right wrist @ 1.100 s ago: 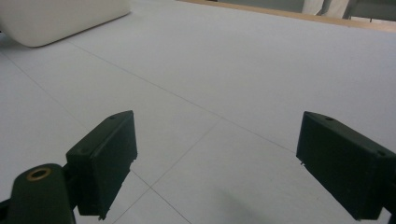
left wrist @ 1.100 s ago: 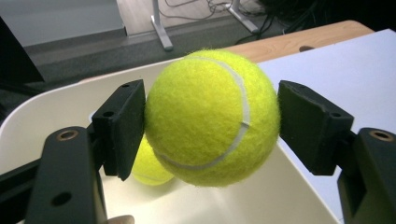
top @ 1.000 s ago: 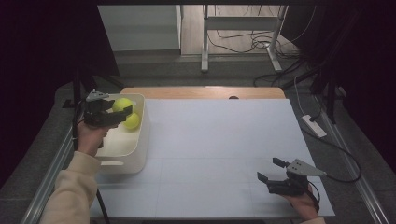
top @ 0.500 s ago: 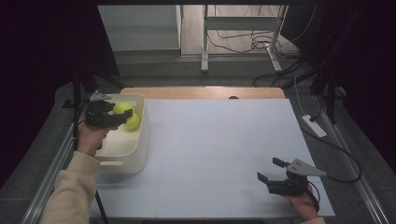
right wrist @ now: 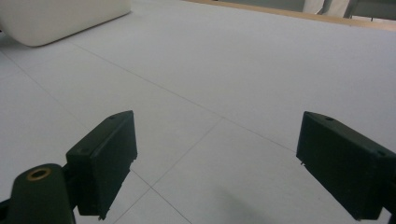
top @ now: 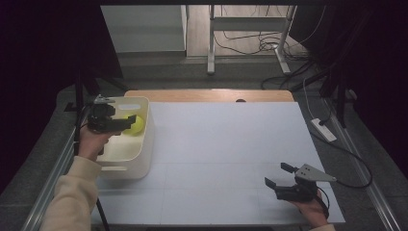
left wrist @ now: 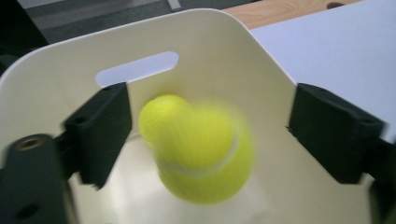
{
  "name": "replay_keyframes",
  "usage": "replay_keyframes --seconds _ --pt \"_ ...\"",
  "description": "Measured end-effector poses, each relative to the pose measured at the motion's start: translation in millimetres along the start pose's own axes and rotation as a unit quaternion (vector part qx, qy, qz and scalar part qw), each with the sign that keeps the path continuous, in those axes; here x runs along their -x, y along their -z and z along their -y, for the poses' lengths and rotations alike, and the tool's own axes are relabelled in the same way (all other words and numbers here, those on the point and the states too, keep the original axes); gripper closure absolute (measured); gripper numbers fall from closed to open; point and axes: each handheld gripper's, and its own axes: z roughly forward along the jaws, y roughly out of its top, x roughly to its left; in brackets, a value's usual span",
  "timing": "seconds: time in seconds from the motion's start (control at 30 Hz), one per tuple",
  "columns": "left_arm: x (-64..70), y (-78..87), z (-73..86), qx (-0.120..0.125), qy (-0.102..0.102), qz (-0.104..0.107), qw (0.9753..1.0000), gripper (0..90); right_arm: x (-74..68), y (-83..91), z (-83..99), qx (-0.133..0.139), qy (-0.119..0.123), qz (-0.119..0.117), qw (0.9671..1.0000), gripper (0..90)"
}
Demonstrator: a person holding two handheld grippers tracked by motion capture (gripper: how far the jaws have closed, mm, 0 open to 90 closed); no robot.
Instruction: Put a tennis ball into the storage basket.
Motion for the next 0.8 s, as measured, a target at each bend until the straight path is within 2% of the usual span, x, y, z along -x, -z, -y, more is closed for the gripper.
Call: replay_keyframes --seconds 0.17,0.43,0.63,0.8 --pt "4.8 6.6 -2.6 0.021 -0.005 0.021 0.9996 12.4 -0.1 -0.3 0.0 -0.001 0.001 0.0 1.0 12.0" --pt "13.3 11.6 -3.6 0.036 -0.015 0.028 0.9988 10.2 -0.2 0.0 0.0 0.0 0.001 0.0 1.0 12.0" --pt "17.8 17.9 -2.4 0.059 -0.015 0.042 0.9972 9.9 -0.1 0.1 -0.1 0.0 0.0 0.0 1.0 12.0" --pt "23.0 23.1 0.8 0.077 -0.017 0.064 0.9948 10.5 0.0 0.1 -0.1 0.0 0.001 0.0 1.0 12.0"
